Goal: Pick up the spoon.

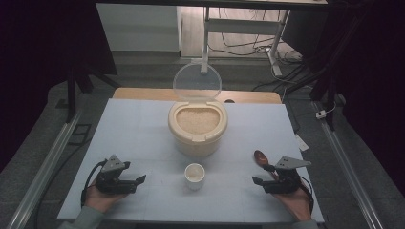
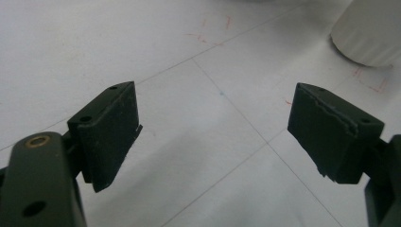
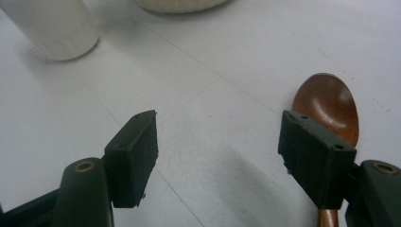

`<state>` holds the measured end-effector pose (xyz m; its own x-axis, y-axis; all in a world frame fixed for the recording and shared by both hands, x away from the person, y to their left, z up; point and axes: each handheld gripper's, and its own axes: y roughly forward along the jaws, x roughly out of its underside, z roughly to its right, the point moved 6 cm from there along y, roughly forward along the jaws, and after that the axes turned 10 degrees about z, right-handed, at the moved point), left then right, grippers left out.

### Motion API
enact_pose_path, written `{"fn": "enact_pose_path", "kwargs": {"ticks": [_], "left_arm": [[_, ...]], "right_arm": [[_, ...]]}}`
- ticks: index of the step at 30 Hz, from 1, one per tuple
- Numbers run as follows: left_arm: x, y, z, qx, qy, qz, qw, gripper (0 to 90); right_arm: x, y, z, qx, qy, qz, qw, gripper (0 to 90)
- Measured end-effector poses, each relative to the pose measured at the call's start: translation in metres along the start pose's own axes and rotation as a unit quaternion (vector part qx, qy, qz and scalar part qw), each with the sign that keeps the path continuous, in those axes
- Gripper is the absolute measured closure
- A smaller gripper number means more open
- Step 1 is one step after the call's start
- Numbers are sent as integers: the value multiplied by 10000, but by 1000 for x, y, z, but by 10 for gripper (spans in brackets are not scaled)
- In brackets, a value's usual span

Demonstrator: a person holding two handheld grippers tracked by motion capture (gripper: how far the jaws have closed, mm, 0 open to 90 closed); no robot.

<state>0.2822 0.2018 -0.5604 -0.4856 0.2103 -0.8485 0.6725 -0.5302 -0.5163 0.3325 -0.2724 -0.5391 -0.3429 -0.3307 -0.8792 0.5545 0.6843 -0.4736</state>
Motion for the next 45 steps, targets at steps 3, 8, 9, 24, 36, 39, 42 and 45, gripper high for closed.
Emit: {"fn": "enact_pose_path", "kwargs": {"ticks": [3,8,9,24,36,39,42,45], "left_arm": [[-2,0,-2,8,-37,56,10000,173],[-3,-1,-3,-42,-2,66,10000,173],[-3,-1,-3,-42,6,71,10000,173],[-3,-2,-3,-77,32,31,10000,170],[-4,-1,-2,-62,38,24,10000,166],[-4,0,-1,-32,78,7,10000,165],[-4,0,-2,-28,80,14,10000,165],[-4,1,-2,-27,93,6,10000,165]], "right_arm": [[1,0,-1,15,-54,-9,10000,294],[0,-3,-4,47,-58,-23,10000,302],[0,-3,-4,47,-58,-23,10000,302],[-13,-8,-4,248,-220,-294,9990,318],[-33,-15,3,487,-50,-1289,9905,320],[-40,-17,10,746,-120,-1660,9832,321],[-42,-19,14,935,-95,-1808,9790,328],[-39,-20,18,1030,-59,-1949,9754,331]]}}
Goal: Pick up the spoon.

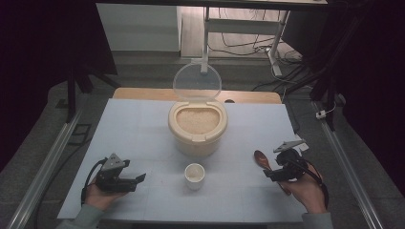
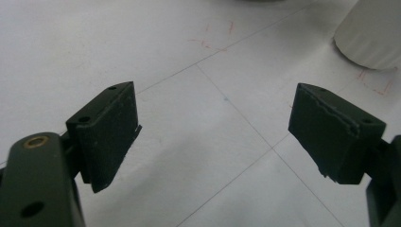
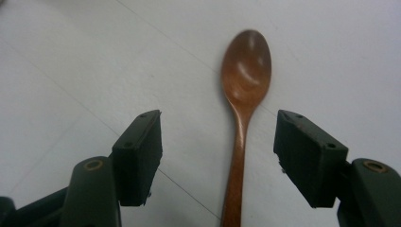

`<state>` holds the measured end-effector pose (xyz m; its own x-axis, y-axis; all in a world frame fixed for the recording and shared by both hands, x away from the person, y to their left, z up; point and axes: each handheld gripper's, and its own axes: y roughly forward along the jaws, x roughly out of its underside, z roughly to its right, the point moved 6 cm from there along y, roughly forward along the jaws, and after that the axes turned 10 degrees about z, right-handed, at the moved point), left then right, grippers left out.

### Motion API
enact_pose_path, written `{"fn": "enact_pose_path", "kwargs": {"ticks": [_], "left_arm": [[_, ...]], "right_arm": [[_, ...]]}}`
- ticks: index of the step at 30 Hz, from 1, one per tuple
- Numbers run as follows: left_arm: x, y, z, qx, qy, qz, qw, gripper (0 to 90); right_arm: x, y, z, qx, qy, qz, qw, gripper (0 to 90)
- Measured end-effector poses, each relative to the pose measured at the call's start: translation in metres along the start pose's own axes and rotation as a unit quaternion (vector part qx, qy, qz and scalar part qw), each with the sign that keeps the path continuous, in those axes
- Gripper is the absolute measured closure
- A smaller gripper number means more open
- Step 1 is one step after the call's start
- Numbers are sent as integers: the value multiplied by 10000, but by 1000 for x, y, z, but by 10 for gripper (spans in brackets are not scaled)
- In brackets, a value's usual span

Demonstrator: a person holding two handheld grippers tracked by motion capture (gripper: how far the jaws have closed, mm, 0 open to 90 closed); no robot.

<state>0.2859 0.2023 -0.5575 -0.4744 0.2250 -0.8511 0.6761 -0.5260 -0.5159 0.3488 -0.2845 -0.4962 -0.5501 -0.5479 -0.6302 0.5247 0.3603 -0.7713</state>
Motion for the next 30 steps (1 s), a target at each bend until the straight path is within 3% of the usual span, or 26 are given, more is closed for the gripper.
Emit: {"fn": "enact_pose_path", "kwargs": {"ticks": [10,23,30], "left_arm": [[0,1,0,-12,32,-41,10000,164],[1,1,0,-24,7,-65,10000,148],[2,2,1,-25,33,-79,10000,148]], "right_arm": [[25,9,15,-27,195,-589,9981,350],[45,22,24,-17,461,-847,9953,450],[49,26,23,-5,408,-968,9945,538]]}}
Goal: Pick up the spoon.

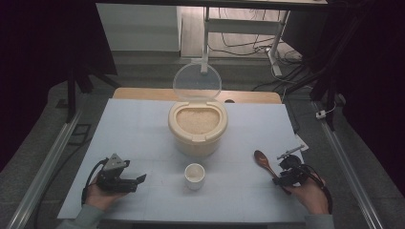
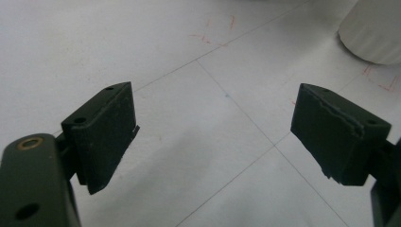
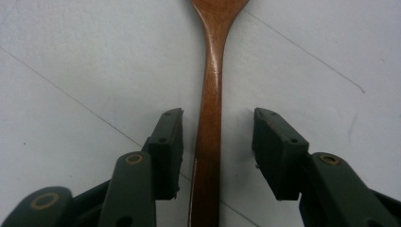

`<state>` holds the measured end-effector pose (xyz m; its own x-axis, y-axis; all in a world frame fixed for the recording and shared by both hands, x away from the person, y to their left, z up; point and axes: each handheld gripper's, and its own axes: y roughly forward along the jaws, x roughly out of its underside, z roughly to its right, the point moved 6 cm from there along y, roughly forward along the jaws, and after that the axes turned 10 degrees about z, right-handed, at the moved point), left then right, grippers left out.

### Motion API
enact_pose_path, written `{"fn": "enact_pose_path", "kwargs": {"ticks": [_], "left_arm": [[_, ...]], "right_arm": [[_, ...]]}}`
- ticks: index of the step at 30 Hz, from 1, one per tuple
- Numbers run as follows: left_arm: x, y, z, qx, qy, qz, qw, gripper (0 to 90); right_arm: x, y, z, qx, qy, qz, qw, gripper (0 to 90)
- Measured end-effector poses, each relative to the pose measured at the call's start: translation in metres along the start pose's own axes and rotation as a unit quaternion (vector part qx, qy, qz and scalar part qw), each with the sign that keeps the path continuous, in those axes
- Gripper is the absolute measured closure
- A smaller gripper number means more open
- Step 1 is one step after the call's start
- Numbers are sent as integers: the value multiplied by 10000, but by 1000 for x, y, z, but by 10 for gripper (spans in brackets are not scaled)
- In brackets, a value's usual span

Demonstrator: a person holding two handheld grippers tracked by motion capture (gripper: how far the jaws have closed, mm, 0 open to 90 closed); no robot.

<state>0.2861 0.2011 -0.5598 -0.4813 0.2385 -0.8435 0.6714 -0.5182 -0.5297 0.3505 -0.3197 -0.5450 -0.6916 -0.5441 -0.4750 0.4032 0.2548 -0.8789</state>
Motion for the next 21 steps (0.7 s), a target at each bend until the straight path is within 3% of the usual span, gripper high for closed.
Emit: {"fn": "enact_pose_path", "kwargs": {"ticks": [4,13,16,21], "left_arm": [[0,0,0,-8,13,-6,10000,148],[0,0,1,5,27,-16,10000,148],[1,1,1,2,43,-34,10000,147],[1,1,1,-4,43,-43,10000,147]], "right_arm": [[-1,0,-1,-5,-70,28,10000,617],[-3,1,-2,-15,-75,49,10000,695],[-4,3,-4,-7,-127,64,9999,766],[-4,3,-5,-18,-176,30,9998,793]]}}
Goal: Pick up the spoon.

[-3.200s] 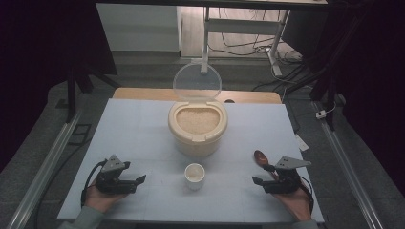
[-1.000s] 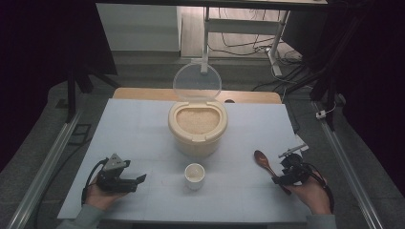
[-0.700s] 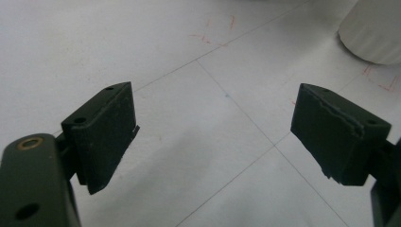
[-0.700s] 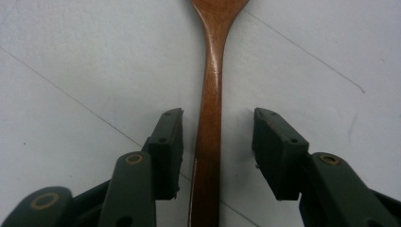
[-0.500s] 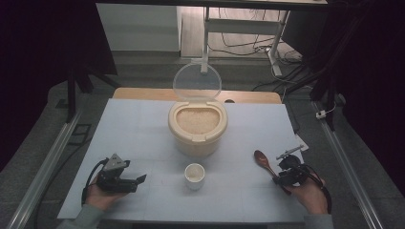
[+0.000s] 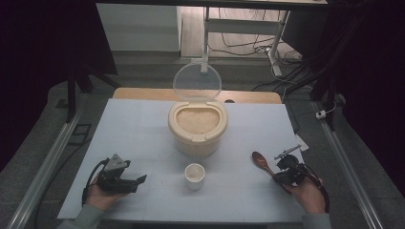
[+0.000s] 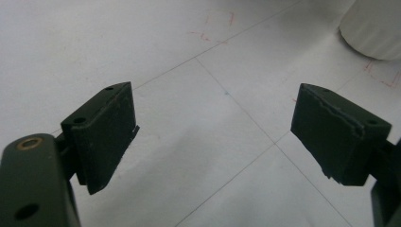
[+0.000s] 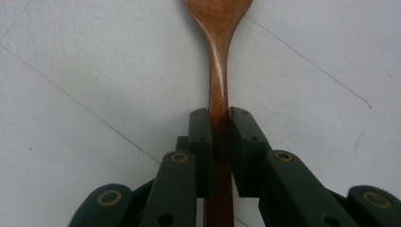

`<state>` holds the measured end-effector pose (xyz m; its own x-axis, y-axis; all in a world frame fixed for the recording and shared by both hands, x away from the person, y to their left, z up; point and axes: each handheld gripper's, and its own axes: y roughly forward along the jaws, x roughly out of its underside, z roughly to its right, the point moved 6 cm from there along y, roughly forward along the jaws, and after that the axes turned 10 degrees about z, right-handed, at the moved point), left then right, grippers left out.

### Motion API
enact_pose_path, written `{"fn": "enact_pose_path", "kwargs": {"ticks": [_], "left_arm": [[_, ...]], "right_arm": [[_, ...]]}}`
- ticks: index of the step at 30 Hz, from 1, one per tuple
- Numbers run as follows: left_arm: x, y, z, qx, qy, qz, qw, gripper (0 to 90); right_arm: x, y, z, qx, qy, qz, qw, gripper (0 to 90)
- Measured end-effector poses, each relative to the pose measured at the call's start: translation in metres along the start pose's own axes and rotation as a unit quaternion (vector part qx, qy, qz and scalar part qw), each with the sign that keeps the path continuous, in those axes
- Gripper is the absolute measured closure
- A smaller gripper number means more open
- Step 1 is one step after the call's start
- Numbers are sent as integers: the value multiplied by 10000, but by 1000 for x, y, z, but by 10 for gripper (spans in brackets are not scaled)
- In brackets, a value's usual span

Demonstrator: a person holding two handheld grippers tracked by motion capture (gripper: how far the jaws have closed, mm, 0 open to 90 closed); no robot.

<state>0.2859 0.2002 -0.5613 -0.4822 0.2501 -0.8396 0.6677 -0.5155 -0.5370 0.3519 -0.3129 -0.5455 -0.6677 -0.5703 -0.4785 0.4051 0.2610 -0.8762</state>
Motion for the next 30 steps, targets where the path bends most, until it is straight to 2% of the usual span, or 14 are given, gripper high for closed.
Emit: {"fn": "enact_pose_path", "kwargs": {"ticks": [7,10,14,15,18,30], "left_arm": [[0,0,-1,3,10,-6,10000,147],[1,0,-1,-5,2,-8,10000,147],[1,0,-1,-3,13,-13,10000,147],[1,0,-1,-6,15,-16,10000,147],[1,0,-1,-9,17,-18,10000,147],[1,1,-2,-22,31,-30,10000,147]], "right_arm": [[0,-1,-1,31,-139,28,9999,796],[0,-2,0,-100,-68,168,9998,796],[-1,-5,1,-103,-48,252,9996,797],[-3,-8,1,-116,-24,370,9992,797],[-4,-10,0,-155,6,459,9988,797],[-11,-22,-1,-314,66,893,9955,797]]}}
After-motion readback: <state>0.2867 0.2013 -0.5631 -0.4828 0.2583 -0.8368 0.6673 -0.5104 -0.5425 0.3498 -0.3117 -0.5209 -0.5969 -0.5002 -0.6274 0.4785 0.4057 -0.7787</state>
